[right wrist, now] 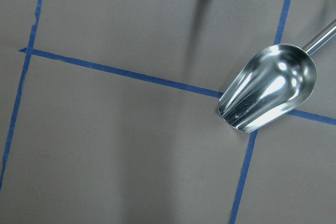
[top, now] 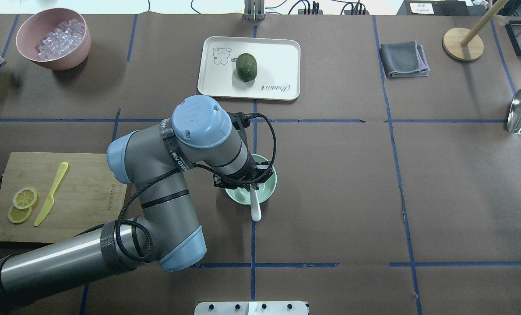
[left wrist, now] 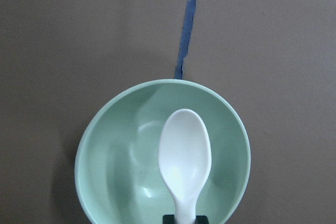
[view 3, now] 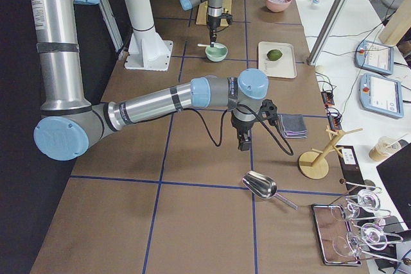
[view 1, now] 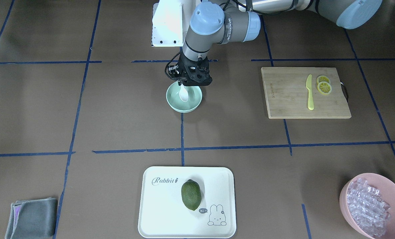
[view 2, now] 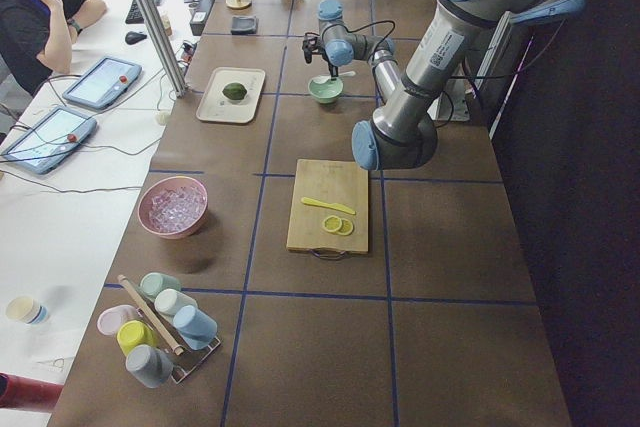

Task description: Place spoon in bowl

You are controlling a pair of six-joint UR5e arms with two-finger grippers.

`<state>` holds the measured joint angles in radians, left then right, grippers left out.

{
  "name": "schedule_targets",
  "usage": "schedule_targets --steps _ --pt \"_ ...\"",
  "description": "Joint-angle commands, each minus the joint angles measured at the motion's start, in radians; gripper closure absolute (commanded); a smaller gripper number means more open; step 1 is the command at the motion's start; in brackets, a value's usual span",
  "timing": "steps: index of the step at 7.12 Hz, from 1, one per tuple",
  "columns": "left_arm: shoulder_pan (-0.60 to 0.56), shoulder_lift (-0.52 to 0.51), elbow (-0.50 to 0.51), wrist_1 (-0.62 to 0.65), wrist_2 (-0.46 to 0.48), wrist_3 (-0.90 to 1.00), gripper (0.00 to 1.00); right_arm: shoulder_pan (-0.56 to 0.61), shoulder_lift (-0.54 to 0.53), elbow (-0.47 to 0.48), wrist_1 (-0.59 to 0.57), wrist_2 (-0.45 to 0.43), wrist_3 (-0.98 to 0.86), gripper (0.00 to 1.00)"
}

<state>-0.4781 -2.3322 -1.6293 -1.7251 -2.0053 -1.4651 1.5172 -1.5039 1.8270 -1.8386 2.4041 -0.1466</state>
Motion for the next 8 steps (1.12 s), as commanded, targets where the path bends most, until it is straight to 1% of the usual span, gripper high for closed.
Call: schedule_targets --steps 1,3,4,5,6,7,8 --pt "0.001 0.008 -0.01 0.007 0.0 -0.004 0.0 0.001 0.001 0.0 -0.001 0.001 0.004 0.0" --pt "-0.011 0.011 -0.029 0.018 -0.001 -0.003 0.0 0.001 -0.002 -0.002 -0.001 0.001 0.004 0.0" --pt "-0.051 0.011 -0.062 0.106 -0.025 0.006 0.0 0.003 -0.01 -0.005 -0.001 0.001 -0.002 0.0" --pt "-0.118 0.036 -0.151 0.237 -0.077 0.079 0.0 0.008 -0.039 -0.005 0.01 0.001 -0.01 0.0" --pt "-0.176 0.112 -0.264 0.347 -0.092 0.221 0.0 0.014 -0.098 -0.03 0.121 0.0 -0.008 0.0" --pt "-0.232 0.201 -0.327 0.36 -0.093 0.327 0.0 0.038 -0.148 -0.099 0.266 -0.006 -0.01 0.0" --pt "-0.302 0.262 -0.352 0.361 -0.121 0.421 0.0 0.073 -0.156 -0.208 0.395 -0.006 -0.01 0.0"
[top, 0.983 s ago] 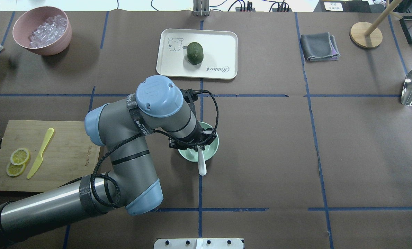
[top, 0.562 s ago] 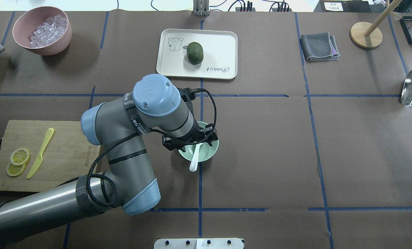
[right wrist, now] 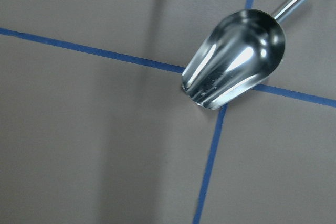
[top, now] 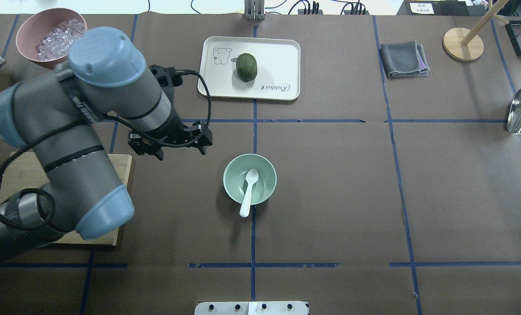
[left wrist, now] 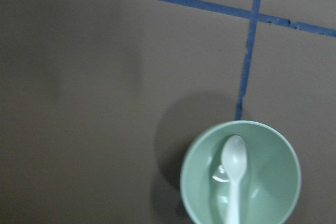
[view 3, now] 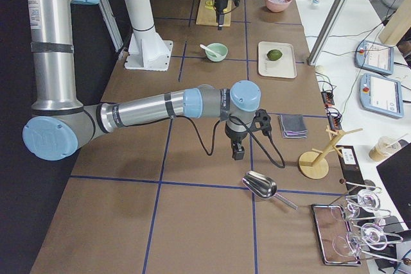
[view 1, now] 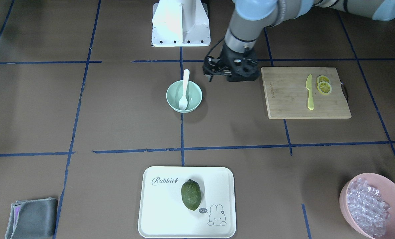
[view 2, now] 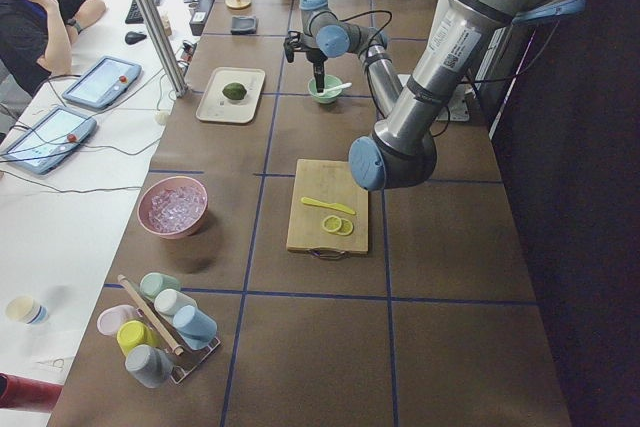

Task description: Place spoon in bowl

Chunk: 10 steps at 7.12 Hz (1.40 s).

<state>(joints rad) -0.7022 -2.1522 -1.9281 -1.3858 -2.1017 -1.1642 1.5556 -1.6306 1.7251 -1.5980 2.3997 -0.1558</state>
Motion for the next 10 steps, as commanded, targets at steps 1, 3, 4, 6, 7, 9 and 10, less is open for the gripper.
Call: schedule_targets --steps 1,3,4,6,7,9,10 --pt "-0.144 0.141 -0.052 0.021 -0.076 0.221 0.0 0.05 -0.025 -0.166 0.223 -0.002 0.011 0.0" --pt "-0.309 0.271 -0.052 0.022 -0.168 0.46 0.0 0.055 -0.006 -0.157 0.231 -0.025 0.009 0.0" --pt "-0.453 0.357 -0.039 0.022 -0.225 0.682 0.0 0.055 -0.005 -0.154 0.231 -0.027 0.012 0.0" --pt "-0.67 0.408 0.152 0.028 -0.274 1.082 0.0 0.055 0.0 -0.153 0.221 -0.014 0.025 0.0" --pt "-0.756 0.432 0.282 0.016 -0.315 1.268 0.0 0.055 -0.006 -0.141 0.217 0.001 0.057 0.0" --pt "-0.867 0.442 0.391 0.014 -0.313 1.431 0.0 0.055 -0.002 -0.064 0.082 0.01 0.093 0.0" --pt "-0.896 0.466 0.391 0.004 -0.307 1.433 0.0 0.055 -0.006 -0.038 0.035 0.009 0.093 0.0"
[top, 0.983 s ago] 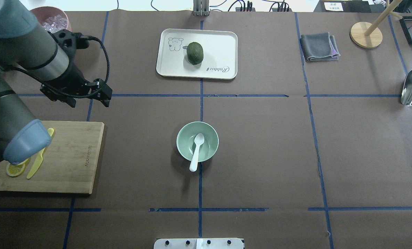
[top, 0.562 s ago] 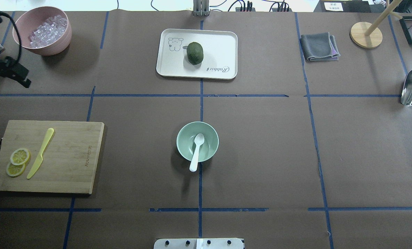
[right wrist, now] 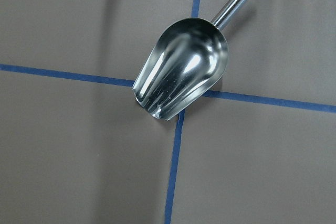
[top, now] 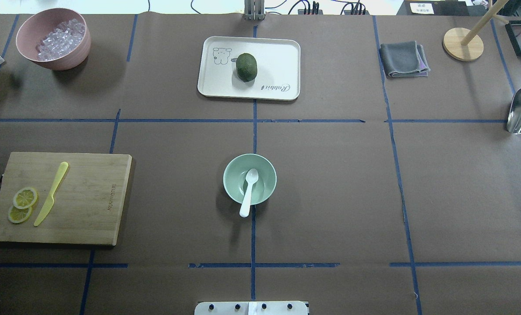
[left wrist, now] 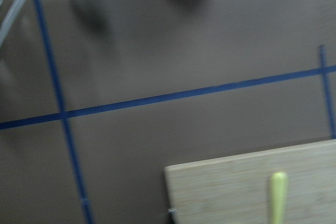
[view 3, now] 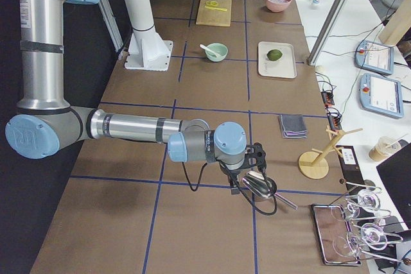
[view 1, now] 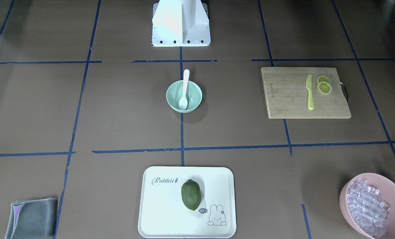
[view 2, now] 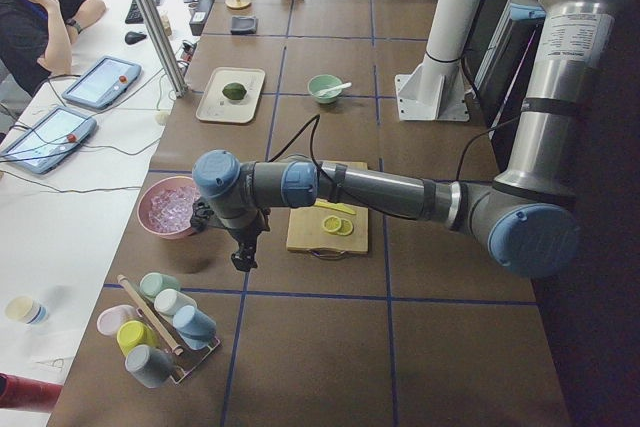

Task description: Place spoon in bowl

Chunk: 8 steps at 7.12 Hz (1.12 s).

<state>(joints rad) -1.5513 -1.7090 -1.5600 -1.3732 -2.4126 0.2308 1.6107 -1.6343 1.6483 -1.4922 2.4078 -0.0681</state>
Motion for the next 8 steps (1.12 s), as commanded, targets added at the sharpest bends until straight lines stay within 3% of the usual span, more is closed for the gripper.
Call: schedule_targets --steps 1,2,3,6,8 --pt "-0.055 0.078 0.031 -0.074 0.004 0.044 0.0 0.0 -0.012 0.031 -0.066 -0.001 0.004 0.0" --pt "-0.053 0.133 0.078 -0.224 0.001 0.036 0.0 0.0 -0.016 0.016 -0.065 -0.002 0.004 0.0" --pt "-0.053 0.137 0.089 -0.248 0.001 0.0 0.0 0.0 -0.015 0.005 -0.063 -0.004 0.002 0.0" --pt "-0.047 0.126 0.063 -0.222 0.061 -0.034 0.0 0.0 -0.015 -0.004 -0.06 -0.004 -0.004 0.0" --pt "-0.046 0.082 0.035 -0.114 0.064 -0.016 0.0 0.0 -0.015 -0.008 -0.06 -0.004 -0.007 0.0"
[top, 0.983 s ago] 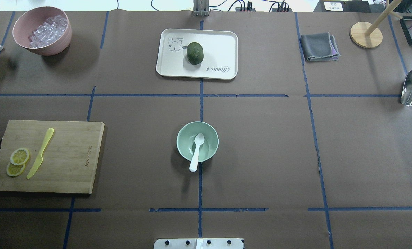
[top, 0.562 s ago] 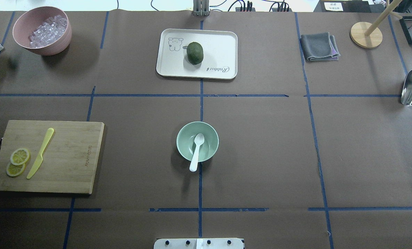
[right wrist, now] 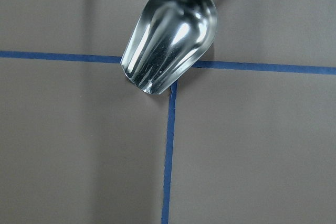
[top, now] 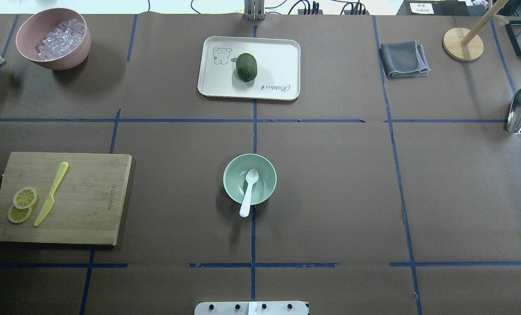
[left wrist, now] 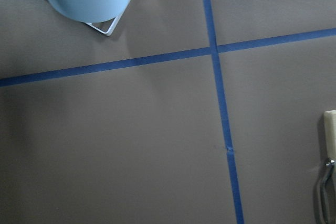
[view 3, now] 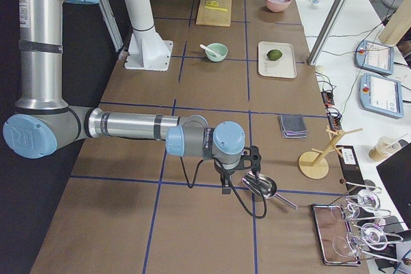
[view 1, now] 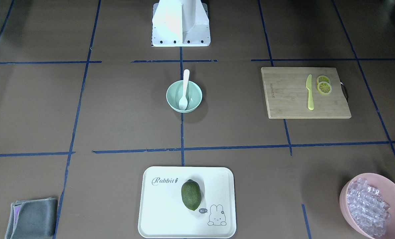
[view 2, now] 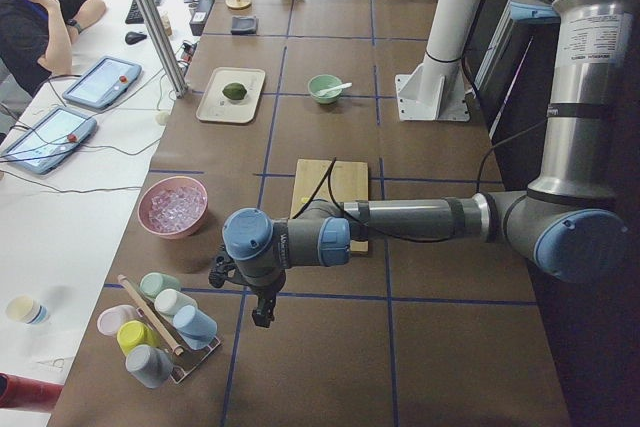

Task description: Place spoon in bowl

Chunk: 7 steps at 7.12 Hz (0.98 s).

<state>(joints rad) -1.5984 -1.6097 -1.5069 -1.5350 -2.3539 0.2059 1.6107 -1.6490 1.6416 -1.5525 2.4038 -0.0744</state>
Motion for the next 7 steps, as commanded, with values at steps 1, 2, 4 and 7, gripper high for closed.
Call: schedule_targets --steps 1,2,4,7 --pt "0.0 -0.01 -0.018 0.049 0.004 0.009 0.0 0.0 0.0 -0.002 0.0 0.0 -0.002 0.0" --pt "0.0 -0.007 -0.016 0.047 0.001 0.01 0.0 0.0 0.0 -0.005 0.0 0.0 -0.002 0.0" --pt "0.0 -0.006 -0.016 0.047 -0.002 0.009 0.0 0.0 0.0 -0.005 0.002 -0.002 -0.002 0.0" --pt "0.0 0.004 -0.015 0.038 -0.004 0.01 0.0 0.0 0.001 -0.002 0.002 -0.002 -0.001 0.0"
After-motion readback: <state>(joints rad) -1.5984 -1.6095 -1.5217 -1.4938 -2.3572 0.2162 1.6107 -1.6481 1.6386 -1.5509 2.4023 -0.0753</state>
